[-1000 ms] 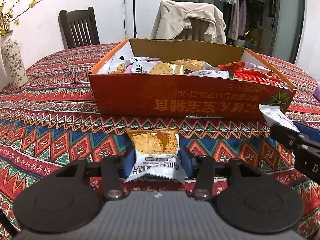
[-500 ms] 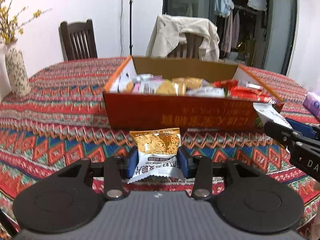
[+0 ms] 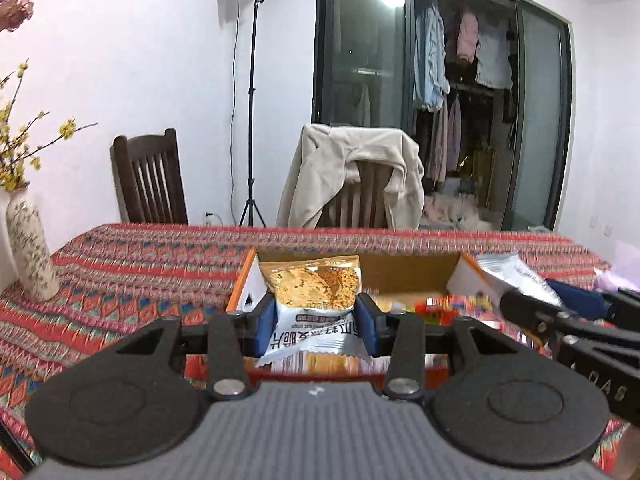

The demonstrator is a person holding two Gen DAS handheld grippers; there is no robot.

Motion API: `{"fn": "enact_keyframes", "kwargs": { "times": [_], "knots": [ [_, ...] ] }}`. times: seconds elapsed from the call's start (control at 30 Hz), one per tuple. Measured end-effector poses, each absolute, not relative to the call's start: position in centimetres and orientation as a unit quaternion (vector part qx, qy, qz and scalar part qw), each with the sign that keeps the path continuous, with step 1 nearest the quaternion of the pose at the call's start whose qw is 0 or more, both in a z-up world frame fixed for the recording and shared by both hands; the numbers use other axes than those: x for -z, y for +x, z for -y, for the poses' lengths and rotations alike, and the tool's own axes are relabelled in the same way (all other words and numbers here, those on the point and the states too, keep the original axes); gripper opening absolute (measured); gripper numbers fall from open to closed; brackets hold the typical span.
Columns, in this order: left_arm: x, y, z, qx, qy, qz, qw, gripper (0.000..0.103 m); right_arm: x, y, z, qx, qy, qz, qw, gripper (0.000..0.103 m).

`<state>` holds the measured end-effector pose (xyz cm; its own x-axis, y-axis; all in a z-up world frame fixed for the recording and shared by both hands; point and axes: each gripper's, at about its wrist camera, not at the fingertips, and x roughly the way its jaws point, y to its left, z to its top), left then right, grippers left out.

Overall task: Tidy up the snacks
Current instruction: 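Carry both packets over the orange box and open both tools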

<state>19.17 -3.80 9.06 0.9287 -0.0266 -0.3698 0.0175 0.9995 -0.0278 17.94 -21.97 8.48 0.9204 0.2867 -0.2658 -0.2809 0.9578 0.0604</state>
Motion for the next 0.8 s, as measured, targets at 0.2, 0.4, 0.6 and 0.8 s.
{"fn": "enact_keyframes", "kwargs": {
  "times": [0.2, 0.4, 0.6, 0.8],
  "knots": [
    [-9.6, 22.6, 4.0, 0.009, -0.009, -0.173, 0.985, 0.043, -9.6, 21.7, 20.7, -0.130, 0.016, -0.141, 0.981, 0.042],
    [-7.8, 26.1, 3.0, -0.005, -0.032, -0.171, 0.985, 0.043, -8.3, 25.5, 20.1, -0.111, 0.031, -0.143, 0.983, 0.042],
    [-4.4, 28.6, 1.8, 0.000, -0.047, -0.190, 0.981, 0.043, -5.6, 27.7, 20.2, -0.112, 0.030, -0.152, 0.982, 0.042],
    [-3.6, 29.0, 1.3, 0.009, -0.040, -0.194, 0.980, 0.043, -4.3, 28.4, 19.7, -0.114, 0.014, -0.169, 0.979, 0.042]
  ]
}}
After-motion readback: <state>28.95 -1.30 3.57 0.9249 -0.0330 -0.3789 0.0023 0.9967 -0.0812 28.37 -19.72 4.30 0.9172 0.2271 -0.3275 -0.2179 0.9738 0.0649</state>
